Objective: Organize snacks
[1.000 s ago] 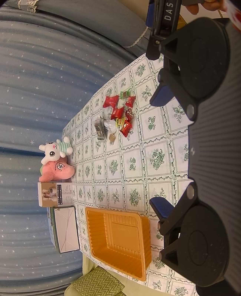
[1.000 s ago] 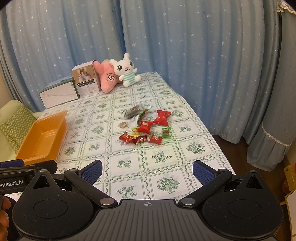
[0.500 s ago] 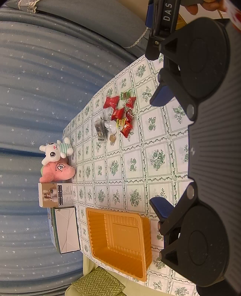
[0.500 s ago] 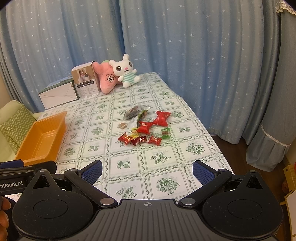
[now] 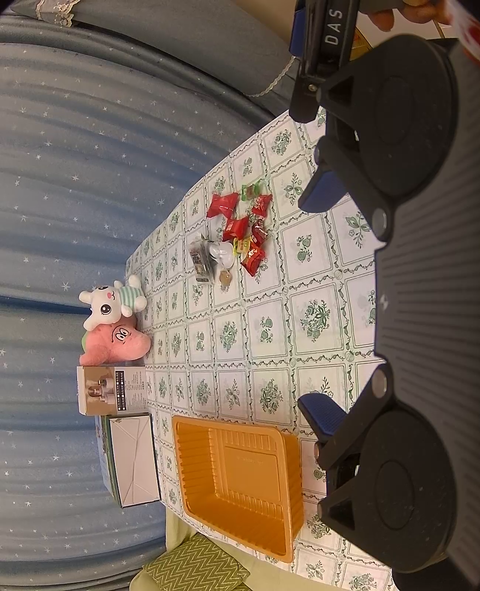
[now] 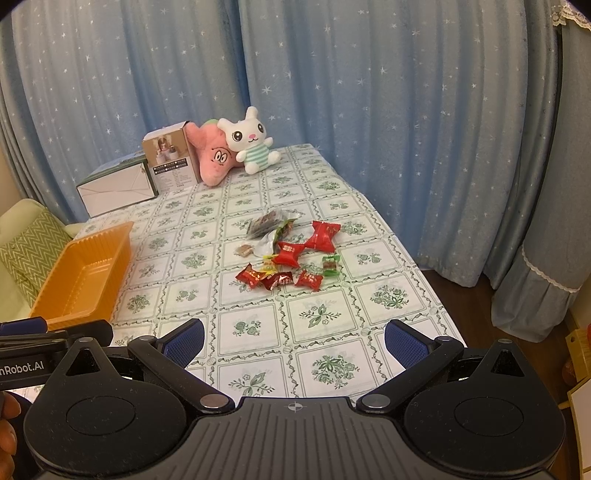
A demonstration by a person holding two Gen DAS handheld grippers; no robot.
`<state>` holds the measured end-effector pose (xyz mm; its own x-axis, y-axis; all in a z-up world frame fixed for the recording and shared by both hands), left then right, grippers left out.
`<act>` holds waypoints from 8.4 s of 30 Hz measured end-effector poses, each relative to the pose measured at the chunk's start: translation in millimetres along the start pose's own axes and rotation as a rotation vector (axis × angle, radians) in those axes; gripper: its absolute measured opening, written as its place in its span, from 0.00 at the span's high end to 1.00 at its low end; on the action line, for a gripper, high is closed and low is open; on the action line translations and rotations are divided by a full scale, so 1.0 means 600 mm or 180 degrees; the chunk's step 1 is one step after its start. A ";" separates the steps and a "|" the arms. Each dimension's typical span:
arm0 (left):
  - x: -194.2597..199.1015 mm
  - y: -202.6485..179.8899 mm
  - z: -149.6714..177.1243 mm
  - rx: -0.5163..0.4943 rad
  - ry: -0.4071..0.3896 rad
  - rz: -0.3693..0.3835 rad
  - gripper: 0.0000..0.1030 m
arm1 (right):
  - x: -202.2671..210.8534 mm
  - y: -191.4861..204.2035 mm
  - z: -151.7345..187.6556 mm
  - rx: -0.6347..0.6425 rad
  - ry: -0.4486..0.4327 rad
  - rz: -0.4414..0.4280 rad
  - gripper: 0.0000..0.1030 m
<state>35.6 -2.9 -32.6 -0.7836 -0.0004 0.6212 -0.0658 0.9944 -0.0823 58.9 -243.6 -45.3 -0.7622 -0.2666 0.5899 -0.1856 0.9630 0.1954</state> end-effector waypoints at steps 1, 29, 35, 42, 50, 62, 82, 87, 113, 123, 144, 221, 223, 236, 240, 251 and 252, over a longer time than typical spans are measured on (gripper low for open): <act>0.000 -0.001 -0.001 -0.0003 0.0000 -0.0001 0.00 | 0.000 0.000 0.000 0.0003 -0.0002 0.0001 0.00; -0.019 0.002 -0.015 0.0085 -0.0037 0.0108 0.00 | -0.019 -0.041 -0.008 -0.0082 -0.0094 0.0051 0.00; -0.074 0.005 -0.027 0.0021 0.0016 0.0178 0.00 | -0.037 -0.073 -0.033 -0.0102 -0.0176 0.0139 0.00; -0.164 0.001 -0.041 -0.0189 0.0029 0.0323 0.00 | -0.099 -0.110 -0.055 -0.0099 -0.0198 0.0129 0.00; -0.290 -0.010 -0.042 -0.0411 0.0123 0.0554 0.10 | -0.214 -0.134 -0.049 -0.0113 -0.0065 0.0048 0.12; -0.439 -0.050 -0.039 -0.0864 0.0255 0.0946 0.26 | -0.334 -0.141 -0.034 -0.0055 0.0145 0.0040 0.19; -0.476 -0.057 -0.026 -0.0908 0.0400 0.0998 0.81 | -0.393 -0.140 -0.043 0.0033 0.0203 0.0076 0.19; -0.450 -0.027 -0.030 -0.0692 0.0333 0.0888 0.81 | -0.412 -0.124 -0.048 0.0142 0.0201 0.0040 0.35; -0.281 0.113 -0.107 -0.0076 -0.0015 0.0464 0.81 | -0.323 0.049 -0.149 0.0443 -0.0093 -0.0426 0.81; -0.187 0.278 -0.152 0.0011 -0.0133 -0.0013 0.81 | -0.310 0.288 -0.148 0.0591 0.0055 -0.1299 0.81; -0.215 0.474 -0.063 0.0276 0.0160 -0.0425 0.60 | -0.429 0.493 -0.014 0.0775 0.0594 -0.1844 0.81; -0.343 -0.081 -0.051 -0.0755 0.0163 0.1025 0.34 | -0.351 -0.085 -0.015 0.0994 0.0207 -0.0490 0.42; -0.365 -0.086 -0.042 -0.0785 0.0220 0.1037 0.35 | -0.374 -0.086 -0.012 0.1110 0.0294 -0.0537 0.52; -0.420 -0.102 -0.027 -0.0760 0.0323 0.1111 0.35 | -0.438 -0.076 -0.002 0.1310 0.0564 -0.0690 0.82; -0.430 -0.117 -0.029 -0.0870 0.0306 0.1142 0.35 | -0.434 -0.076 -0.007 0.1208 0.0540 -0.0661 0.82; -0.468 -0.151 -0.013 -0.0747 0.0402 0.1186 0.63 | -0.412 -0.132 -0.043 0.0580 0.0366 -0.0297 0.83; -0.470 -0.153 -0.012 -0.0724 0.0394 0.1172 0.64 | -0.411 -0.134 -0.044 0.0568 0.0359 -0.0286 0.83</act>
<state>267.0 -93.5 -194.9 -0.6487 0.3567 0.6723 0.3520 0.9238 -0.1505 278.3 -256.3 -185.5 -0.6653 -0.3448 0.6622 -0.3640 0.9242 0.1155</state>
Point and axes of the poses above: each gripper's, at about its wrist camera, not at the fingertips, and x roughly against the way its jaws point, y to its left, z to its underside, the point moved 5 cm from there along -x, roughly the way its jaws point, and after that the axes turned 4 degrees about -y, right-handed, at the moved point
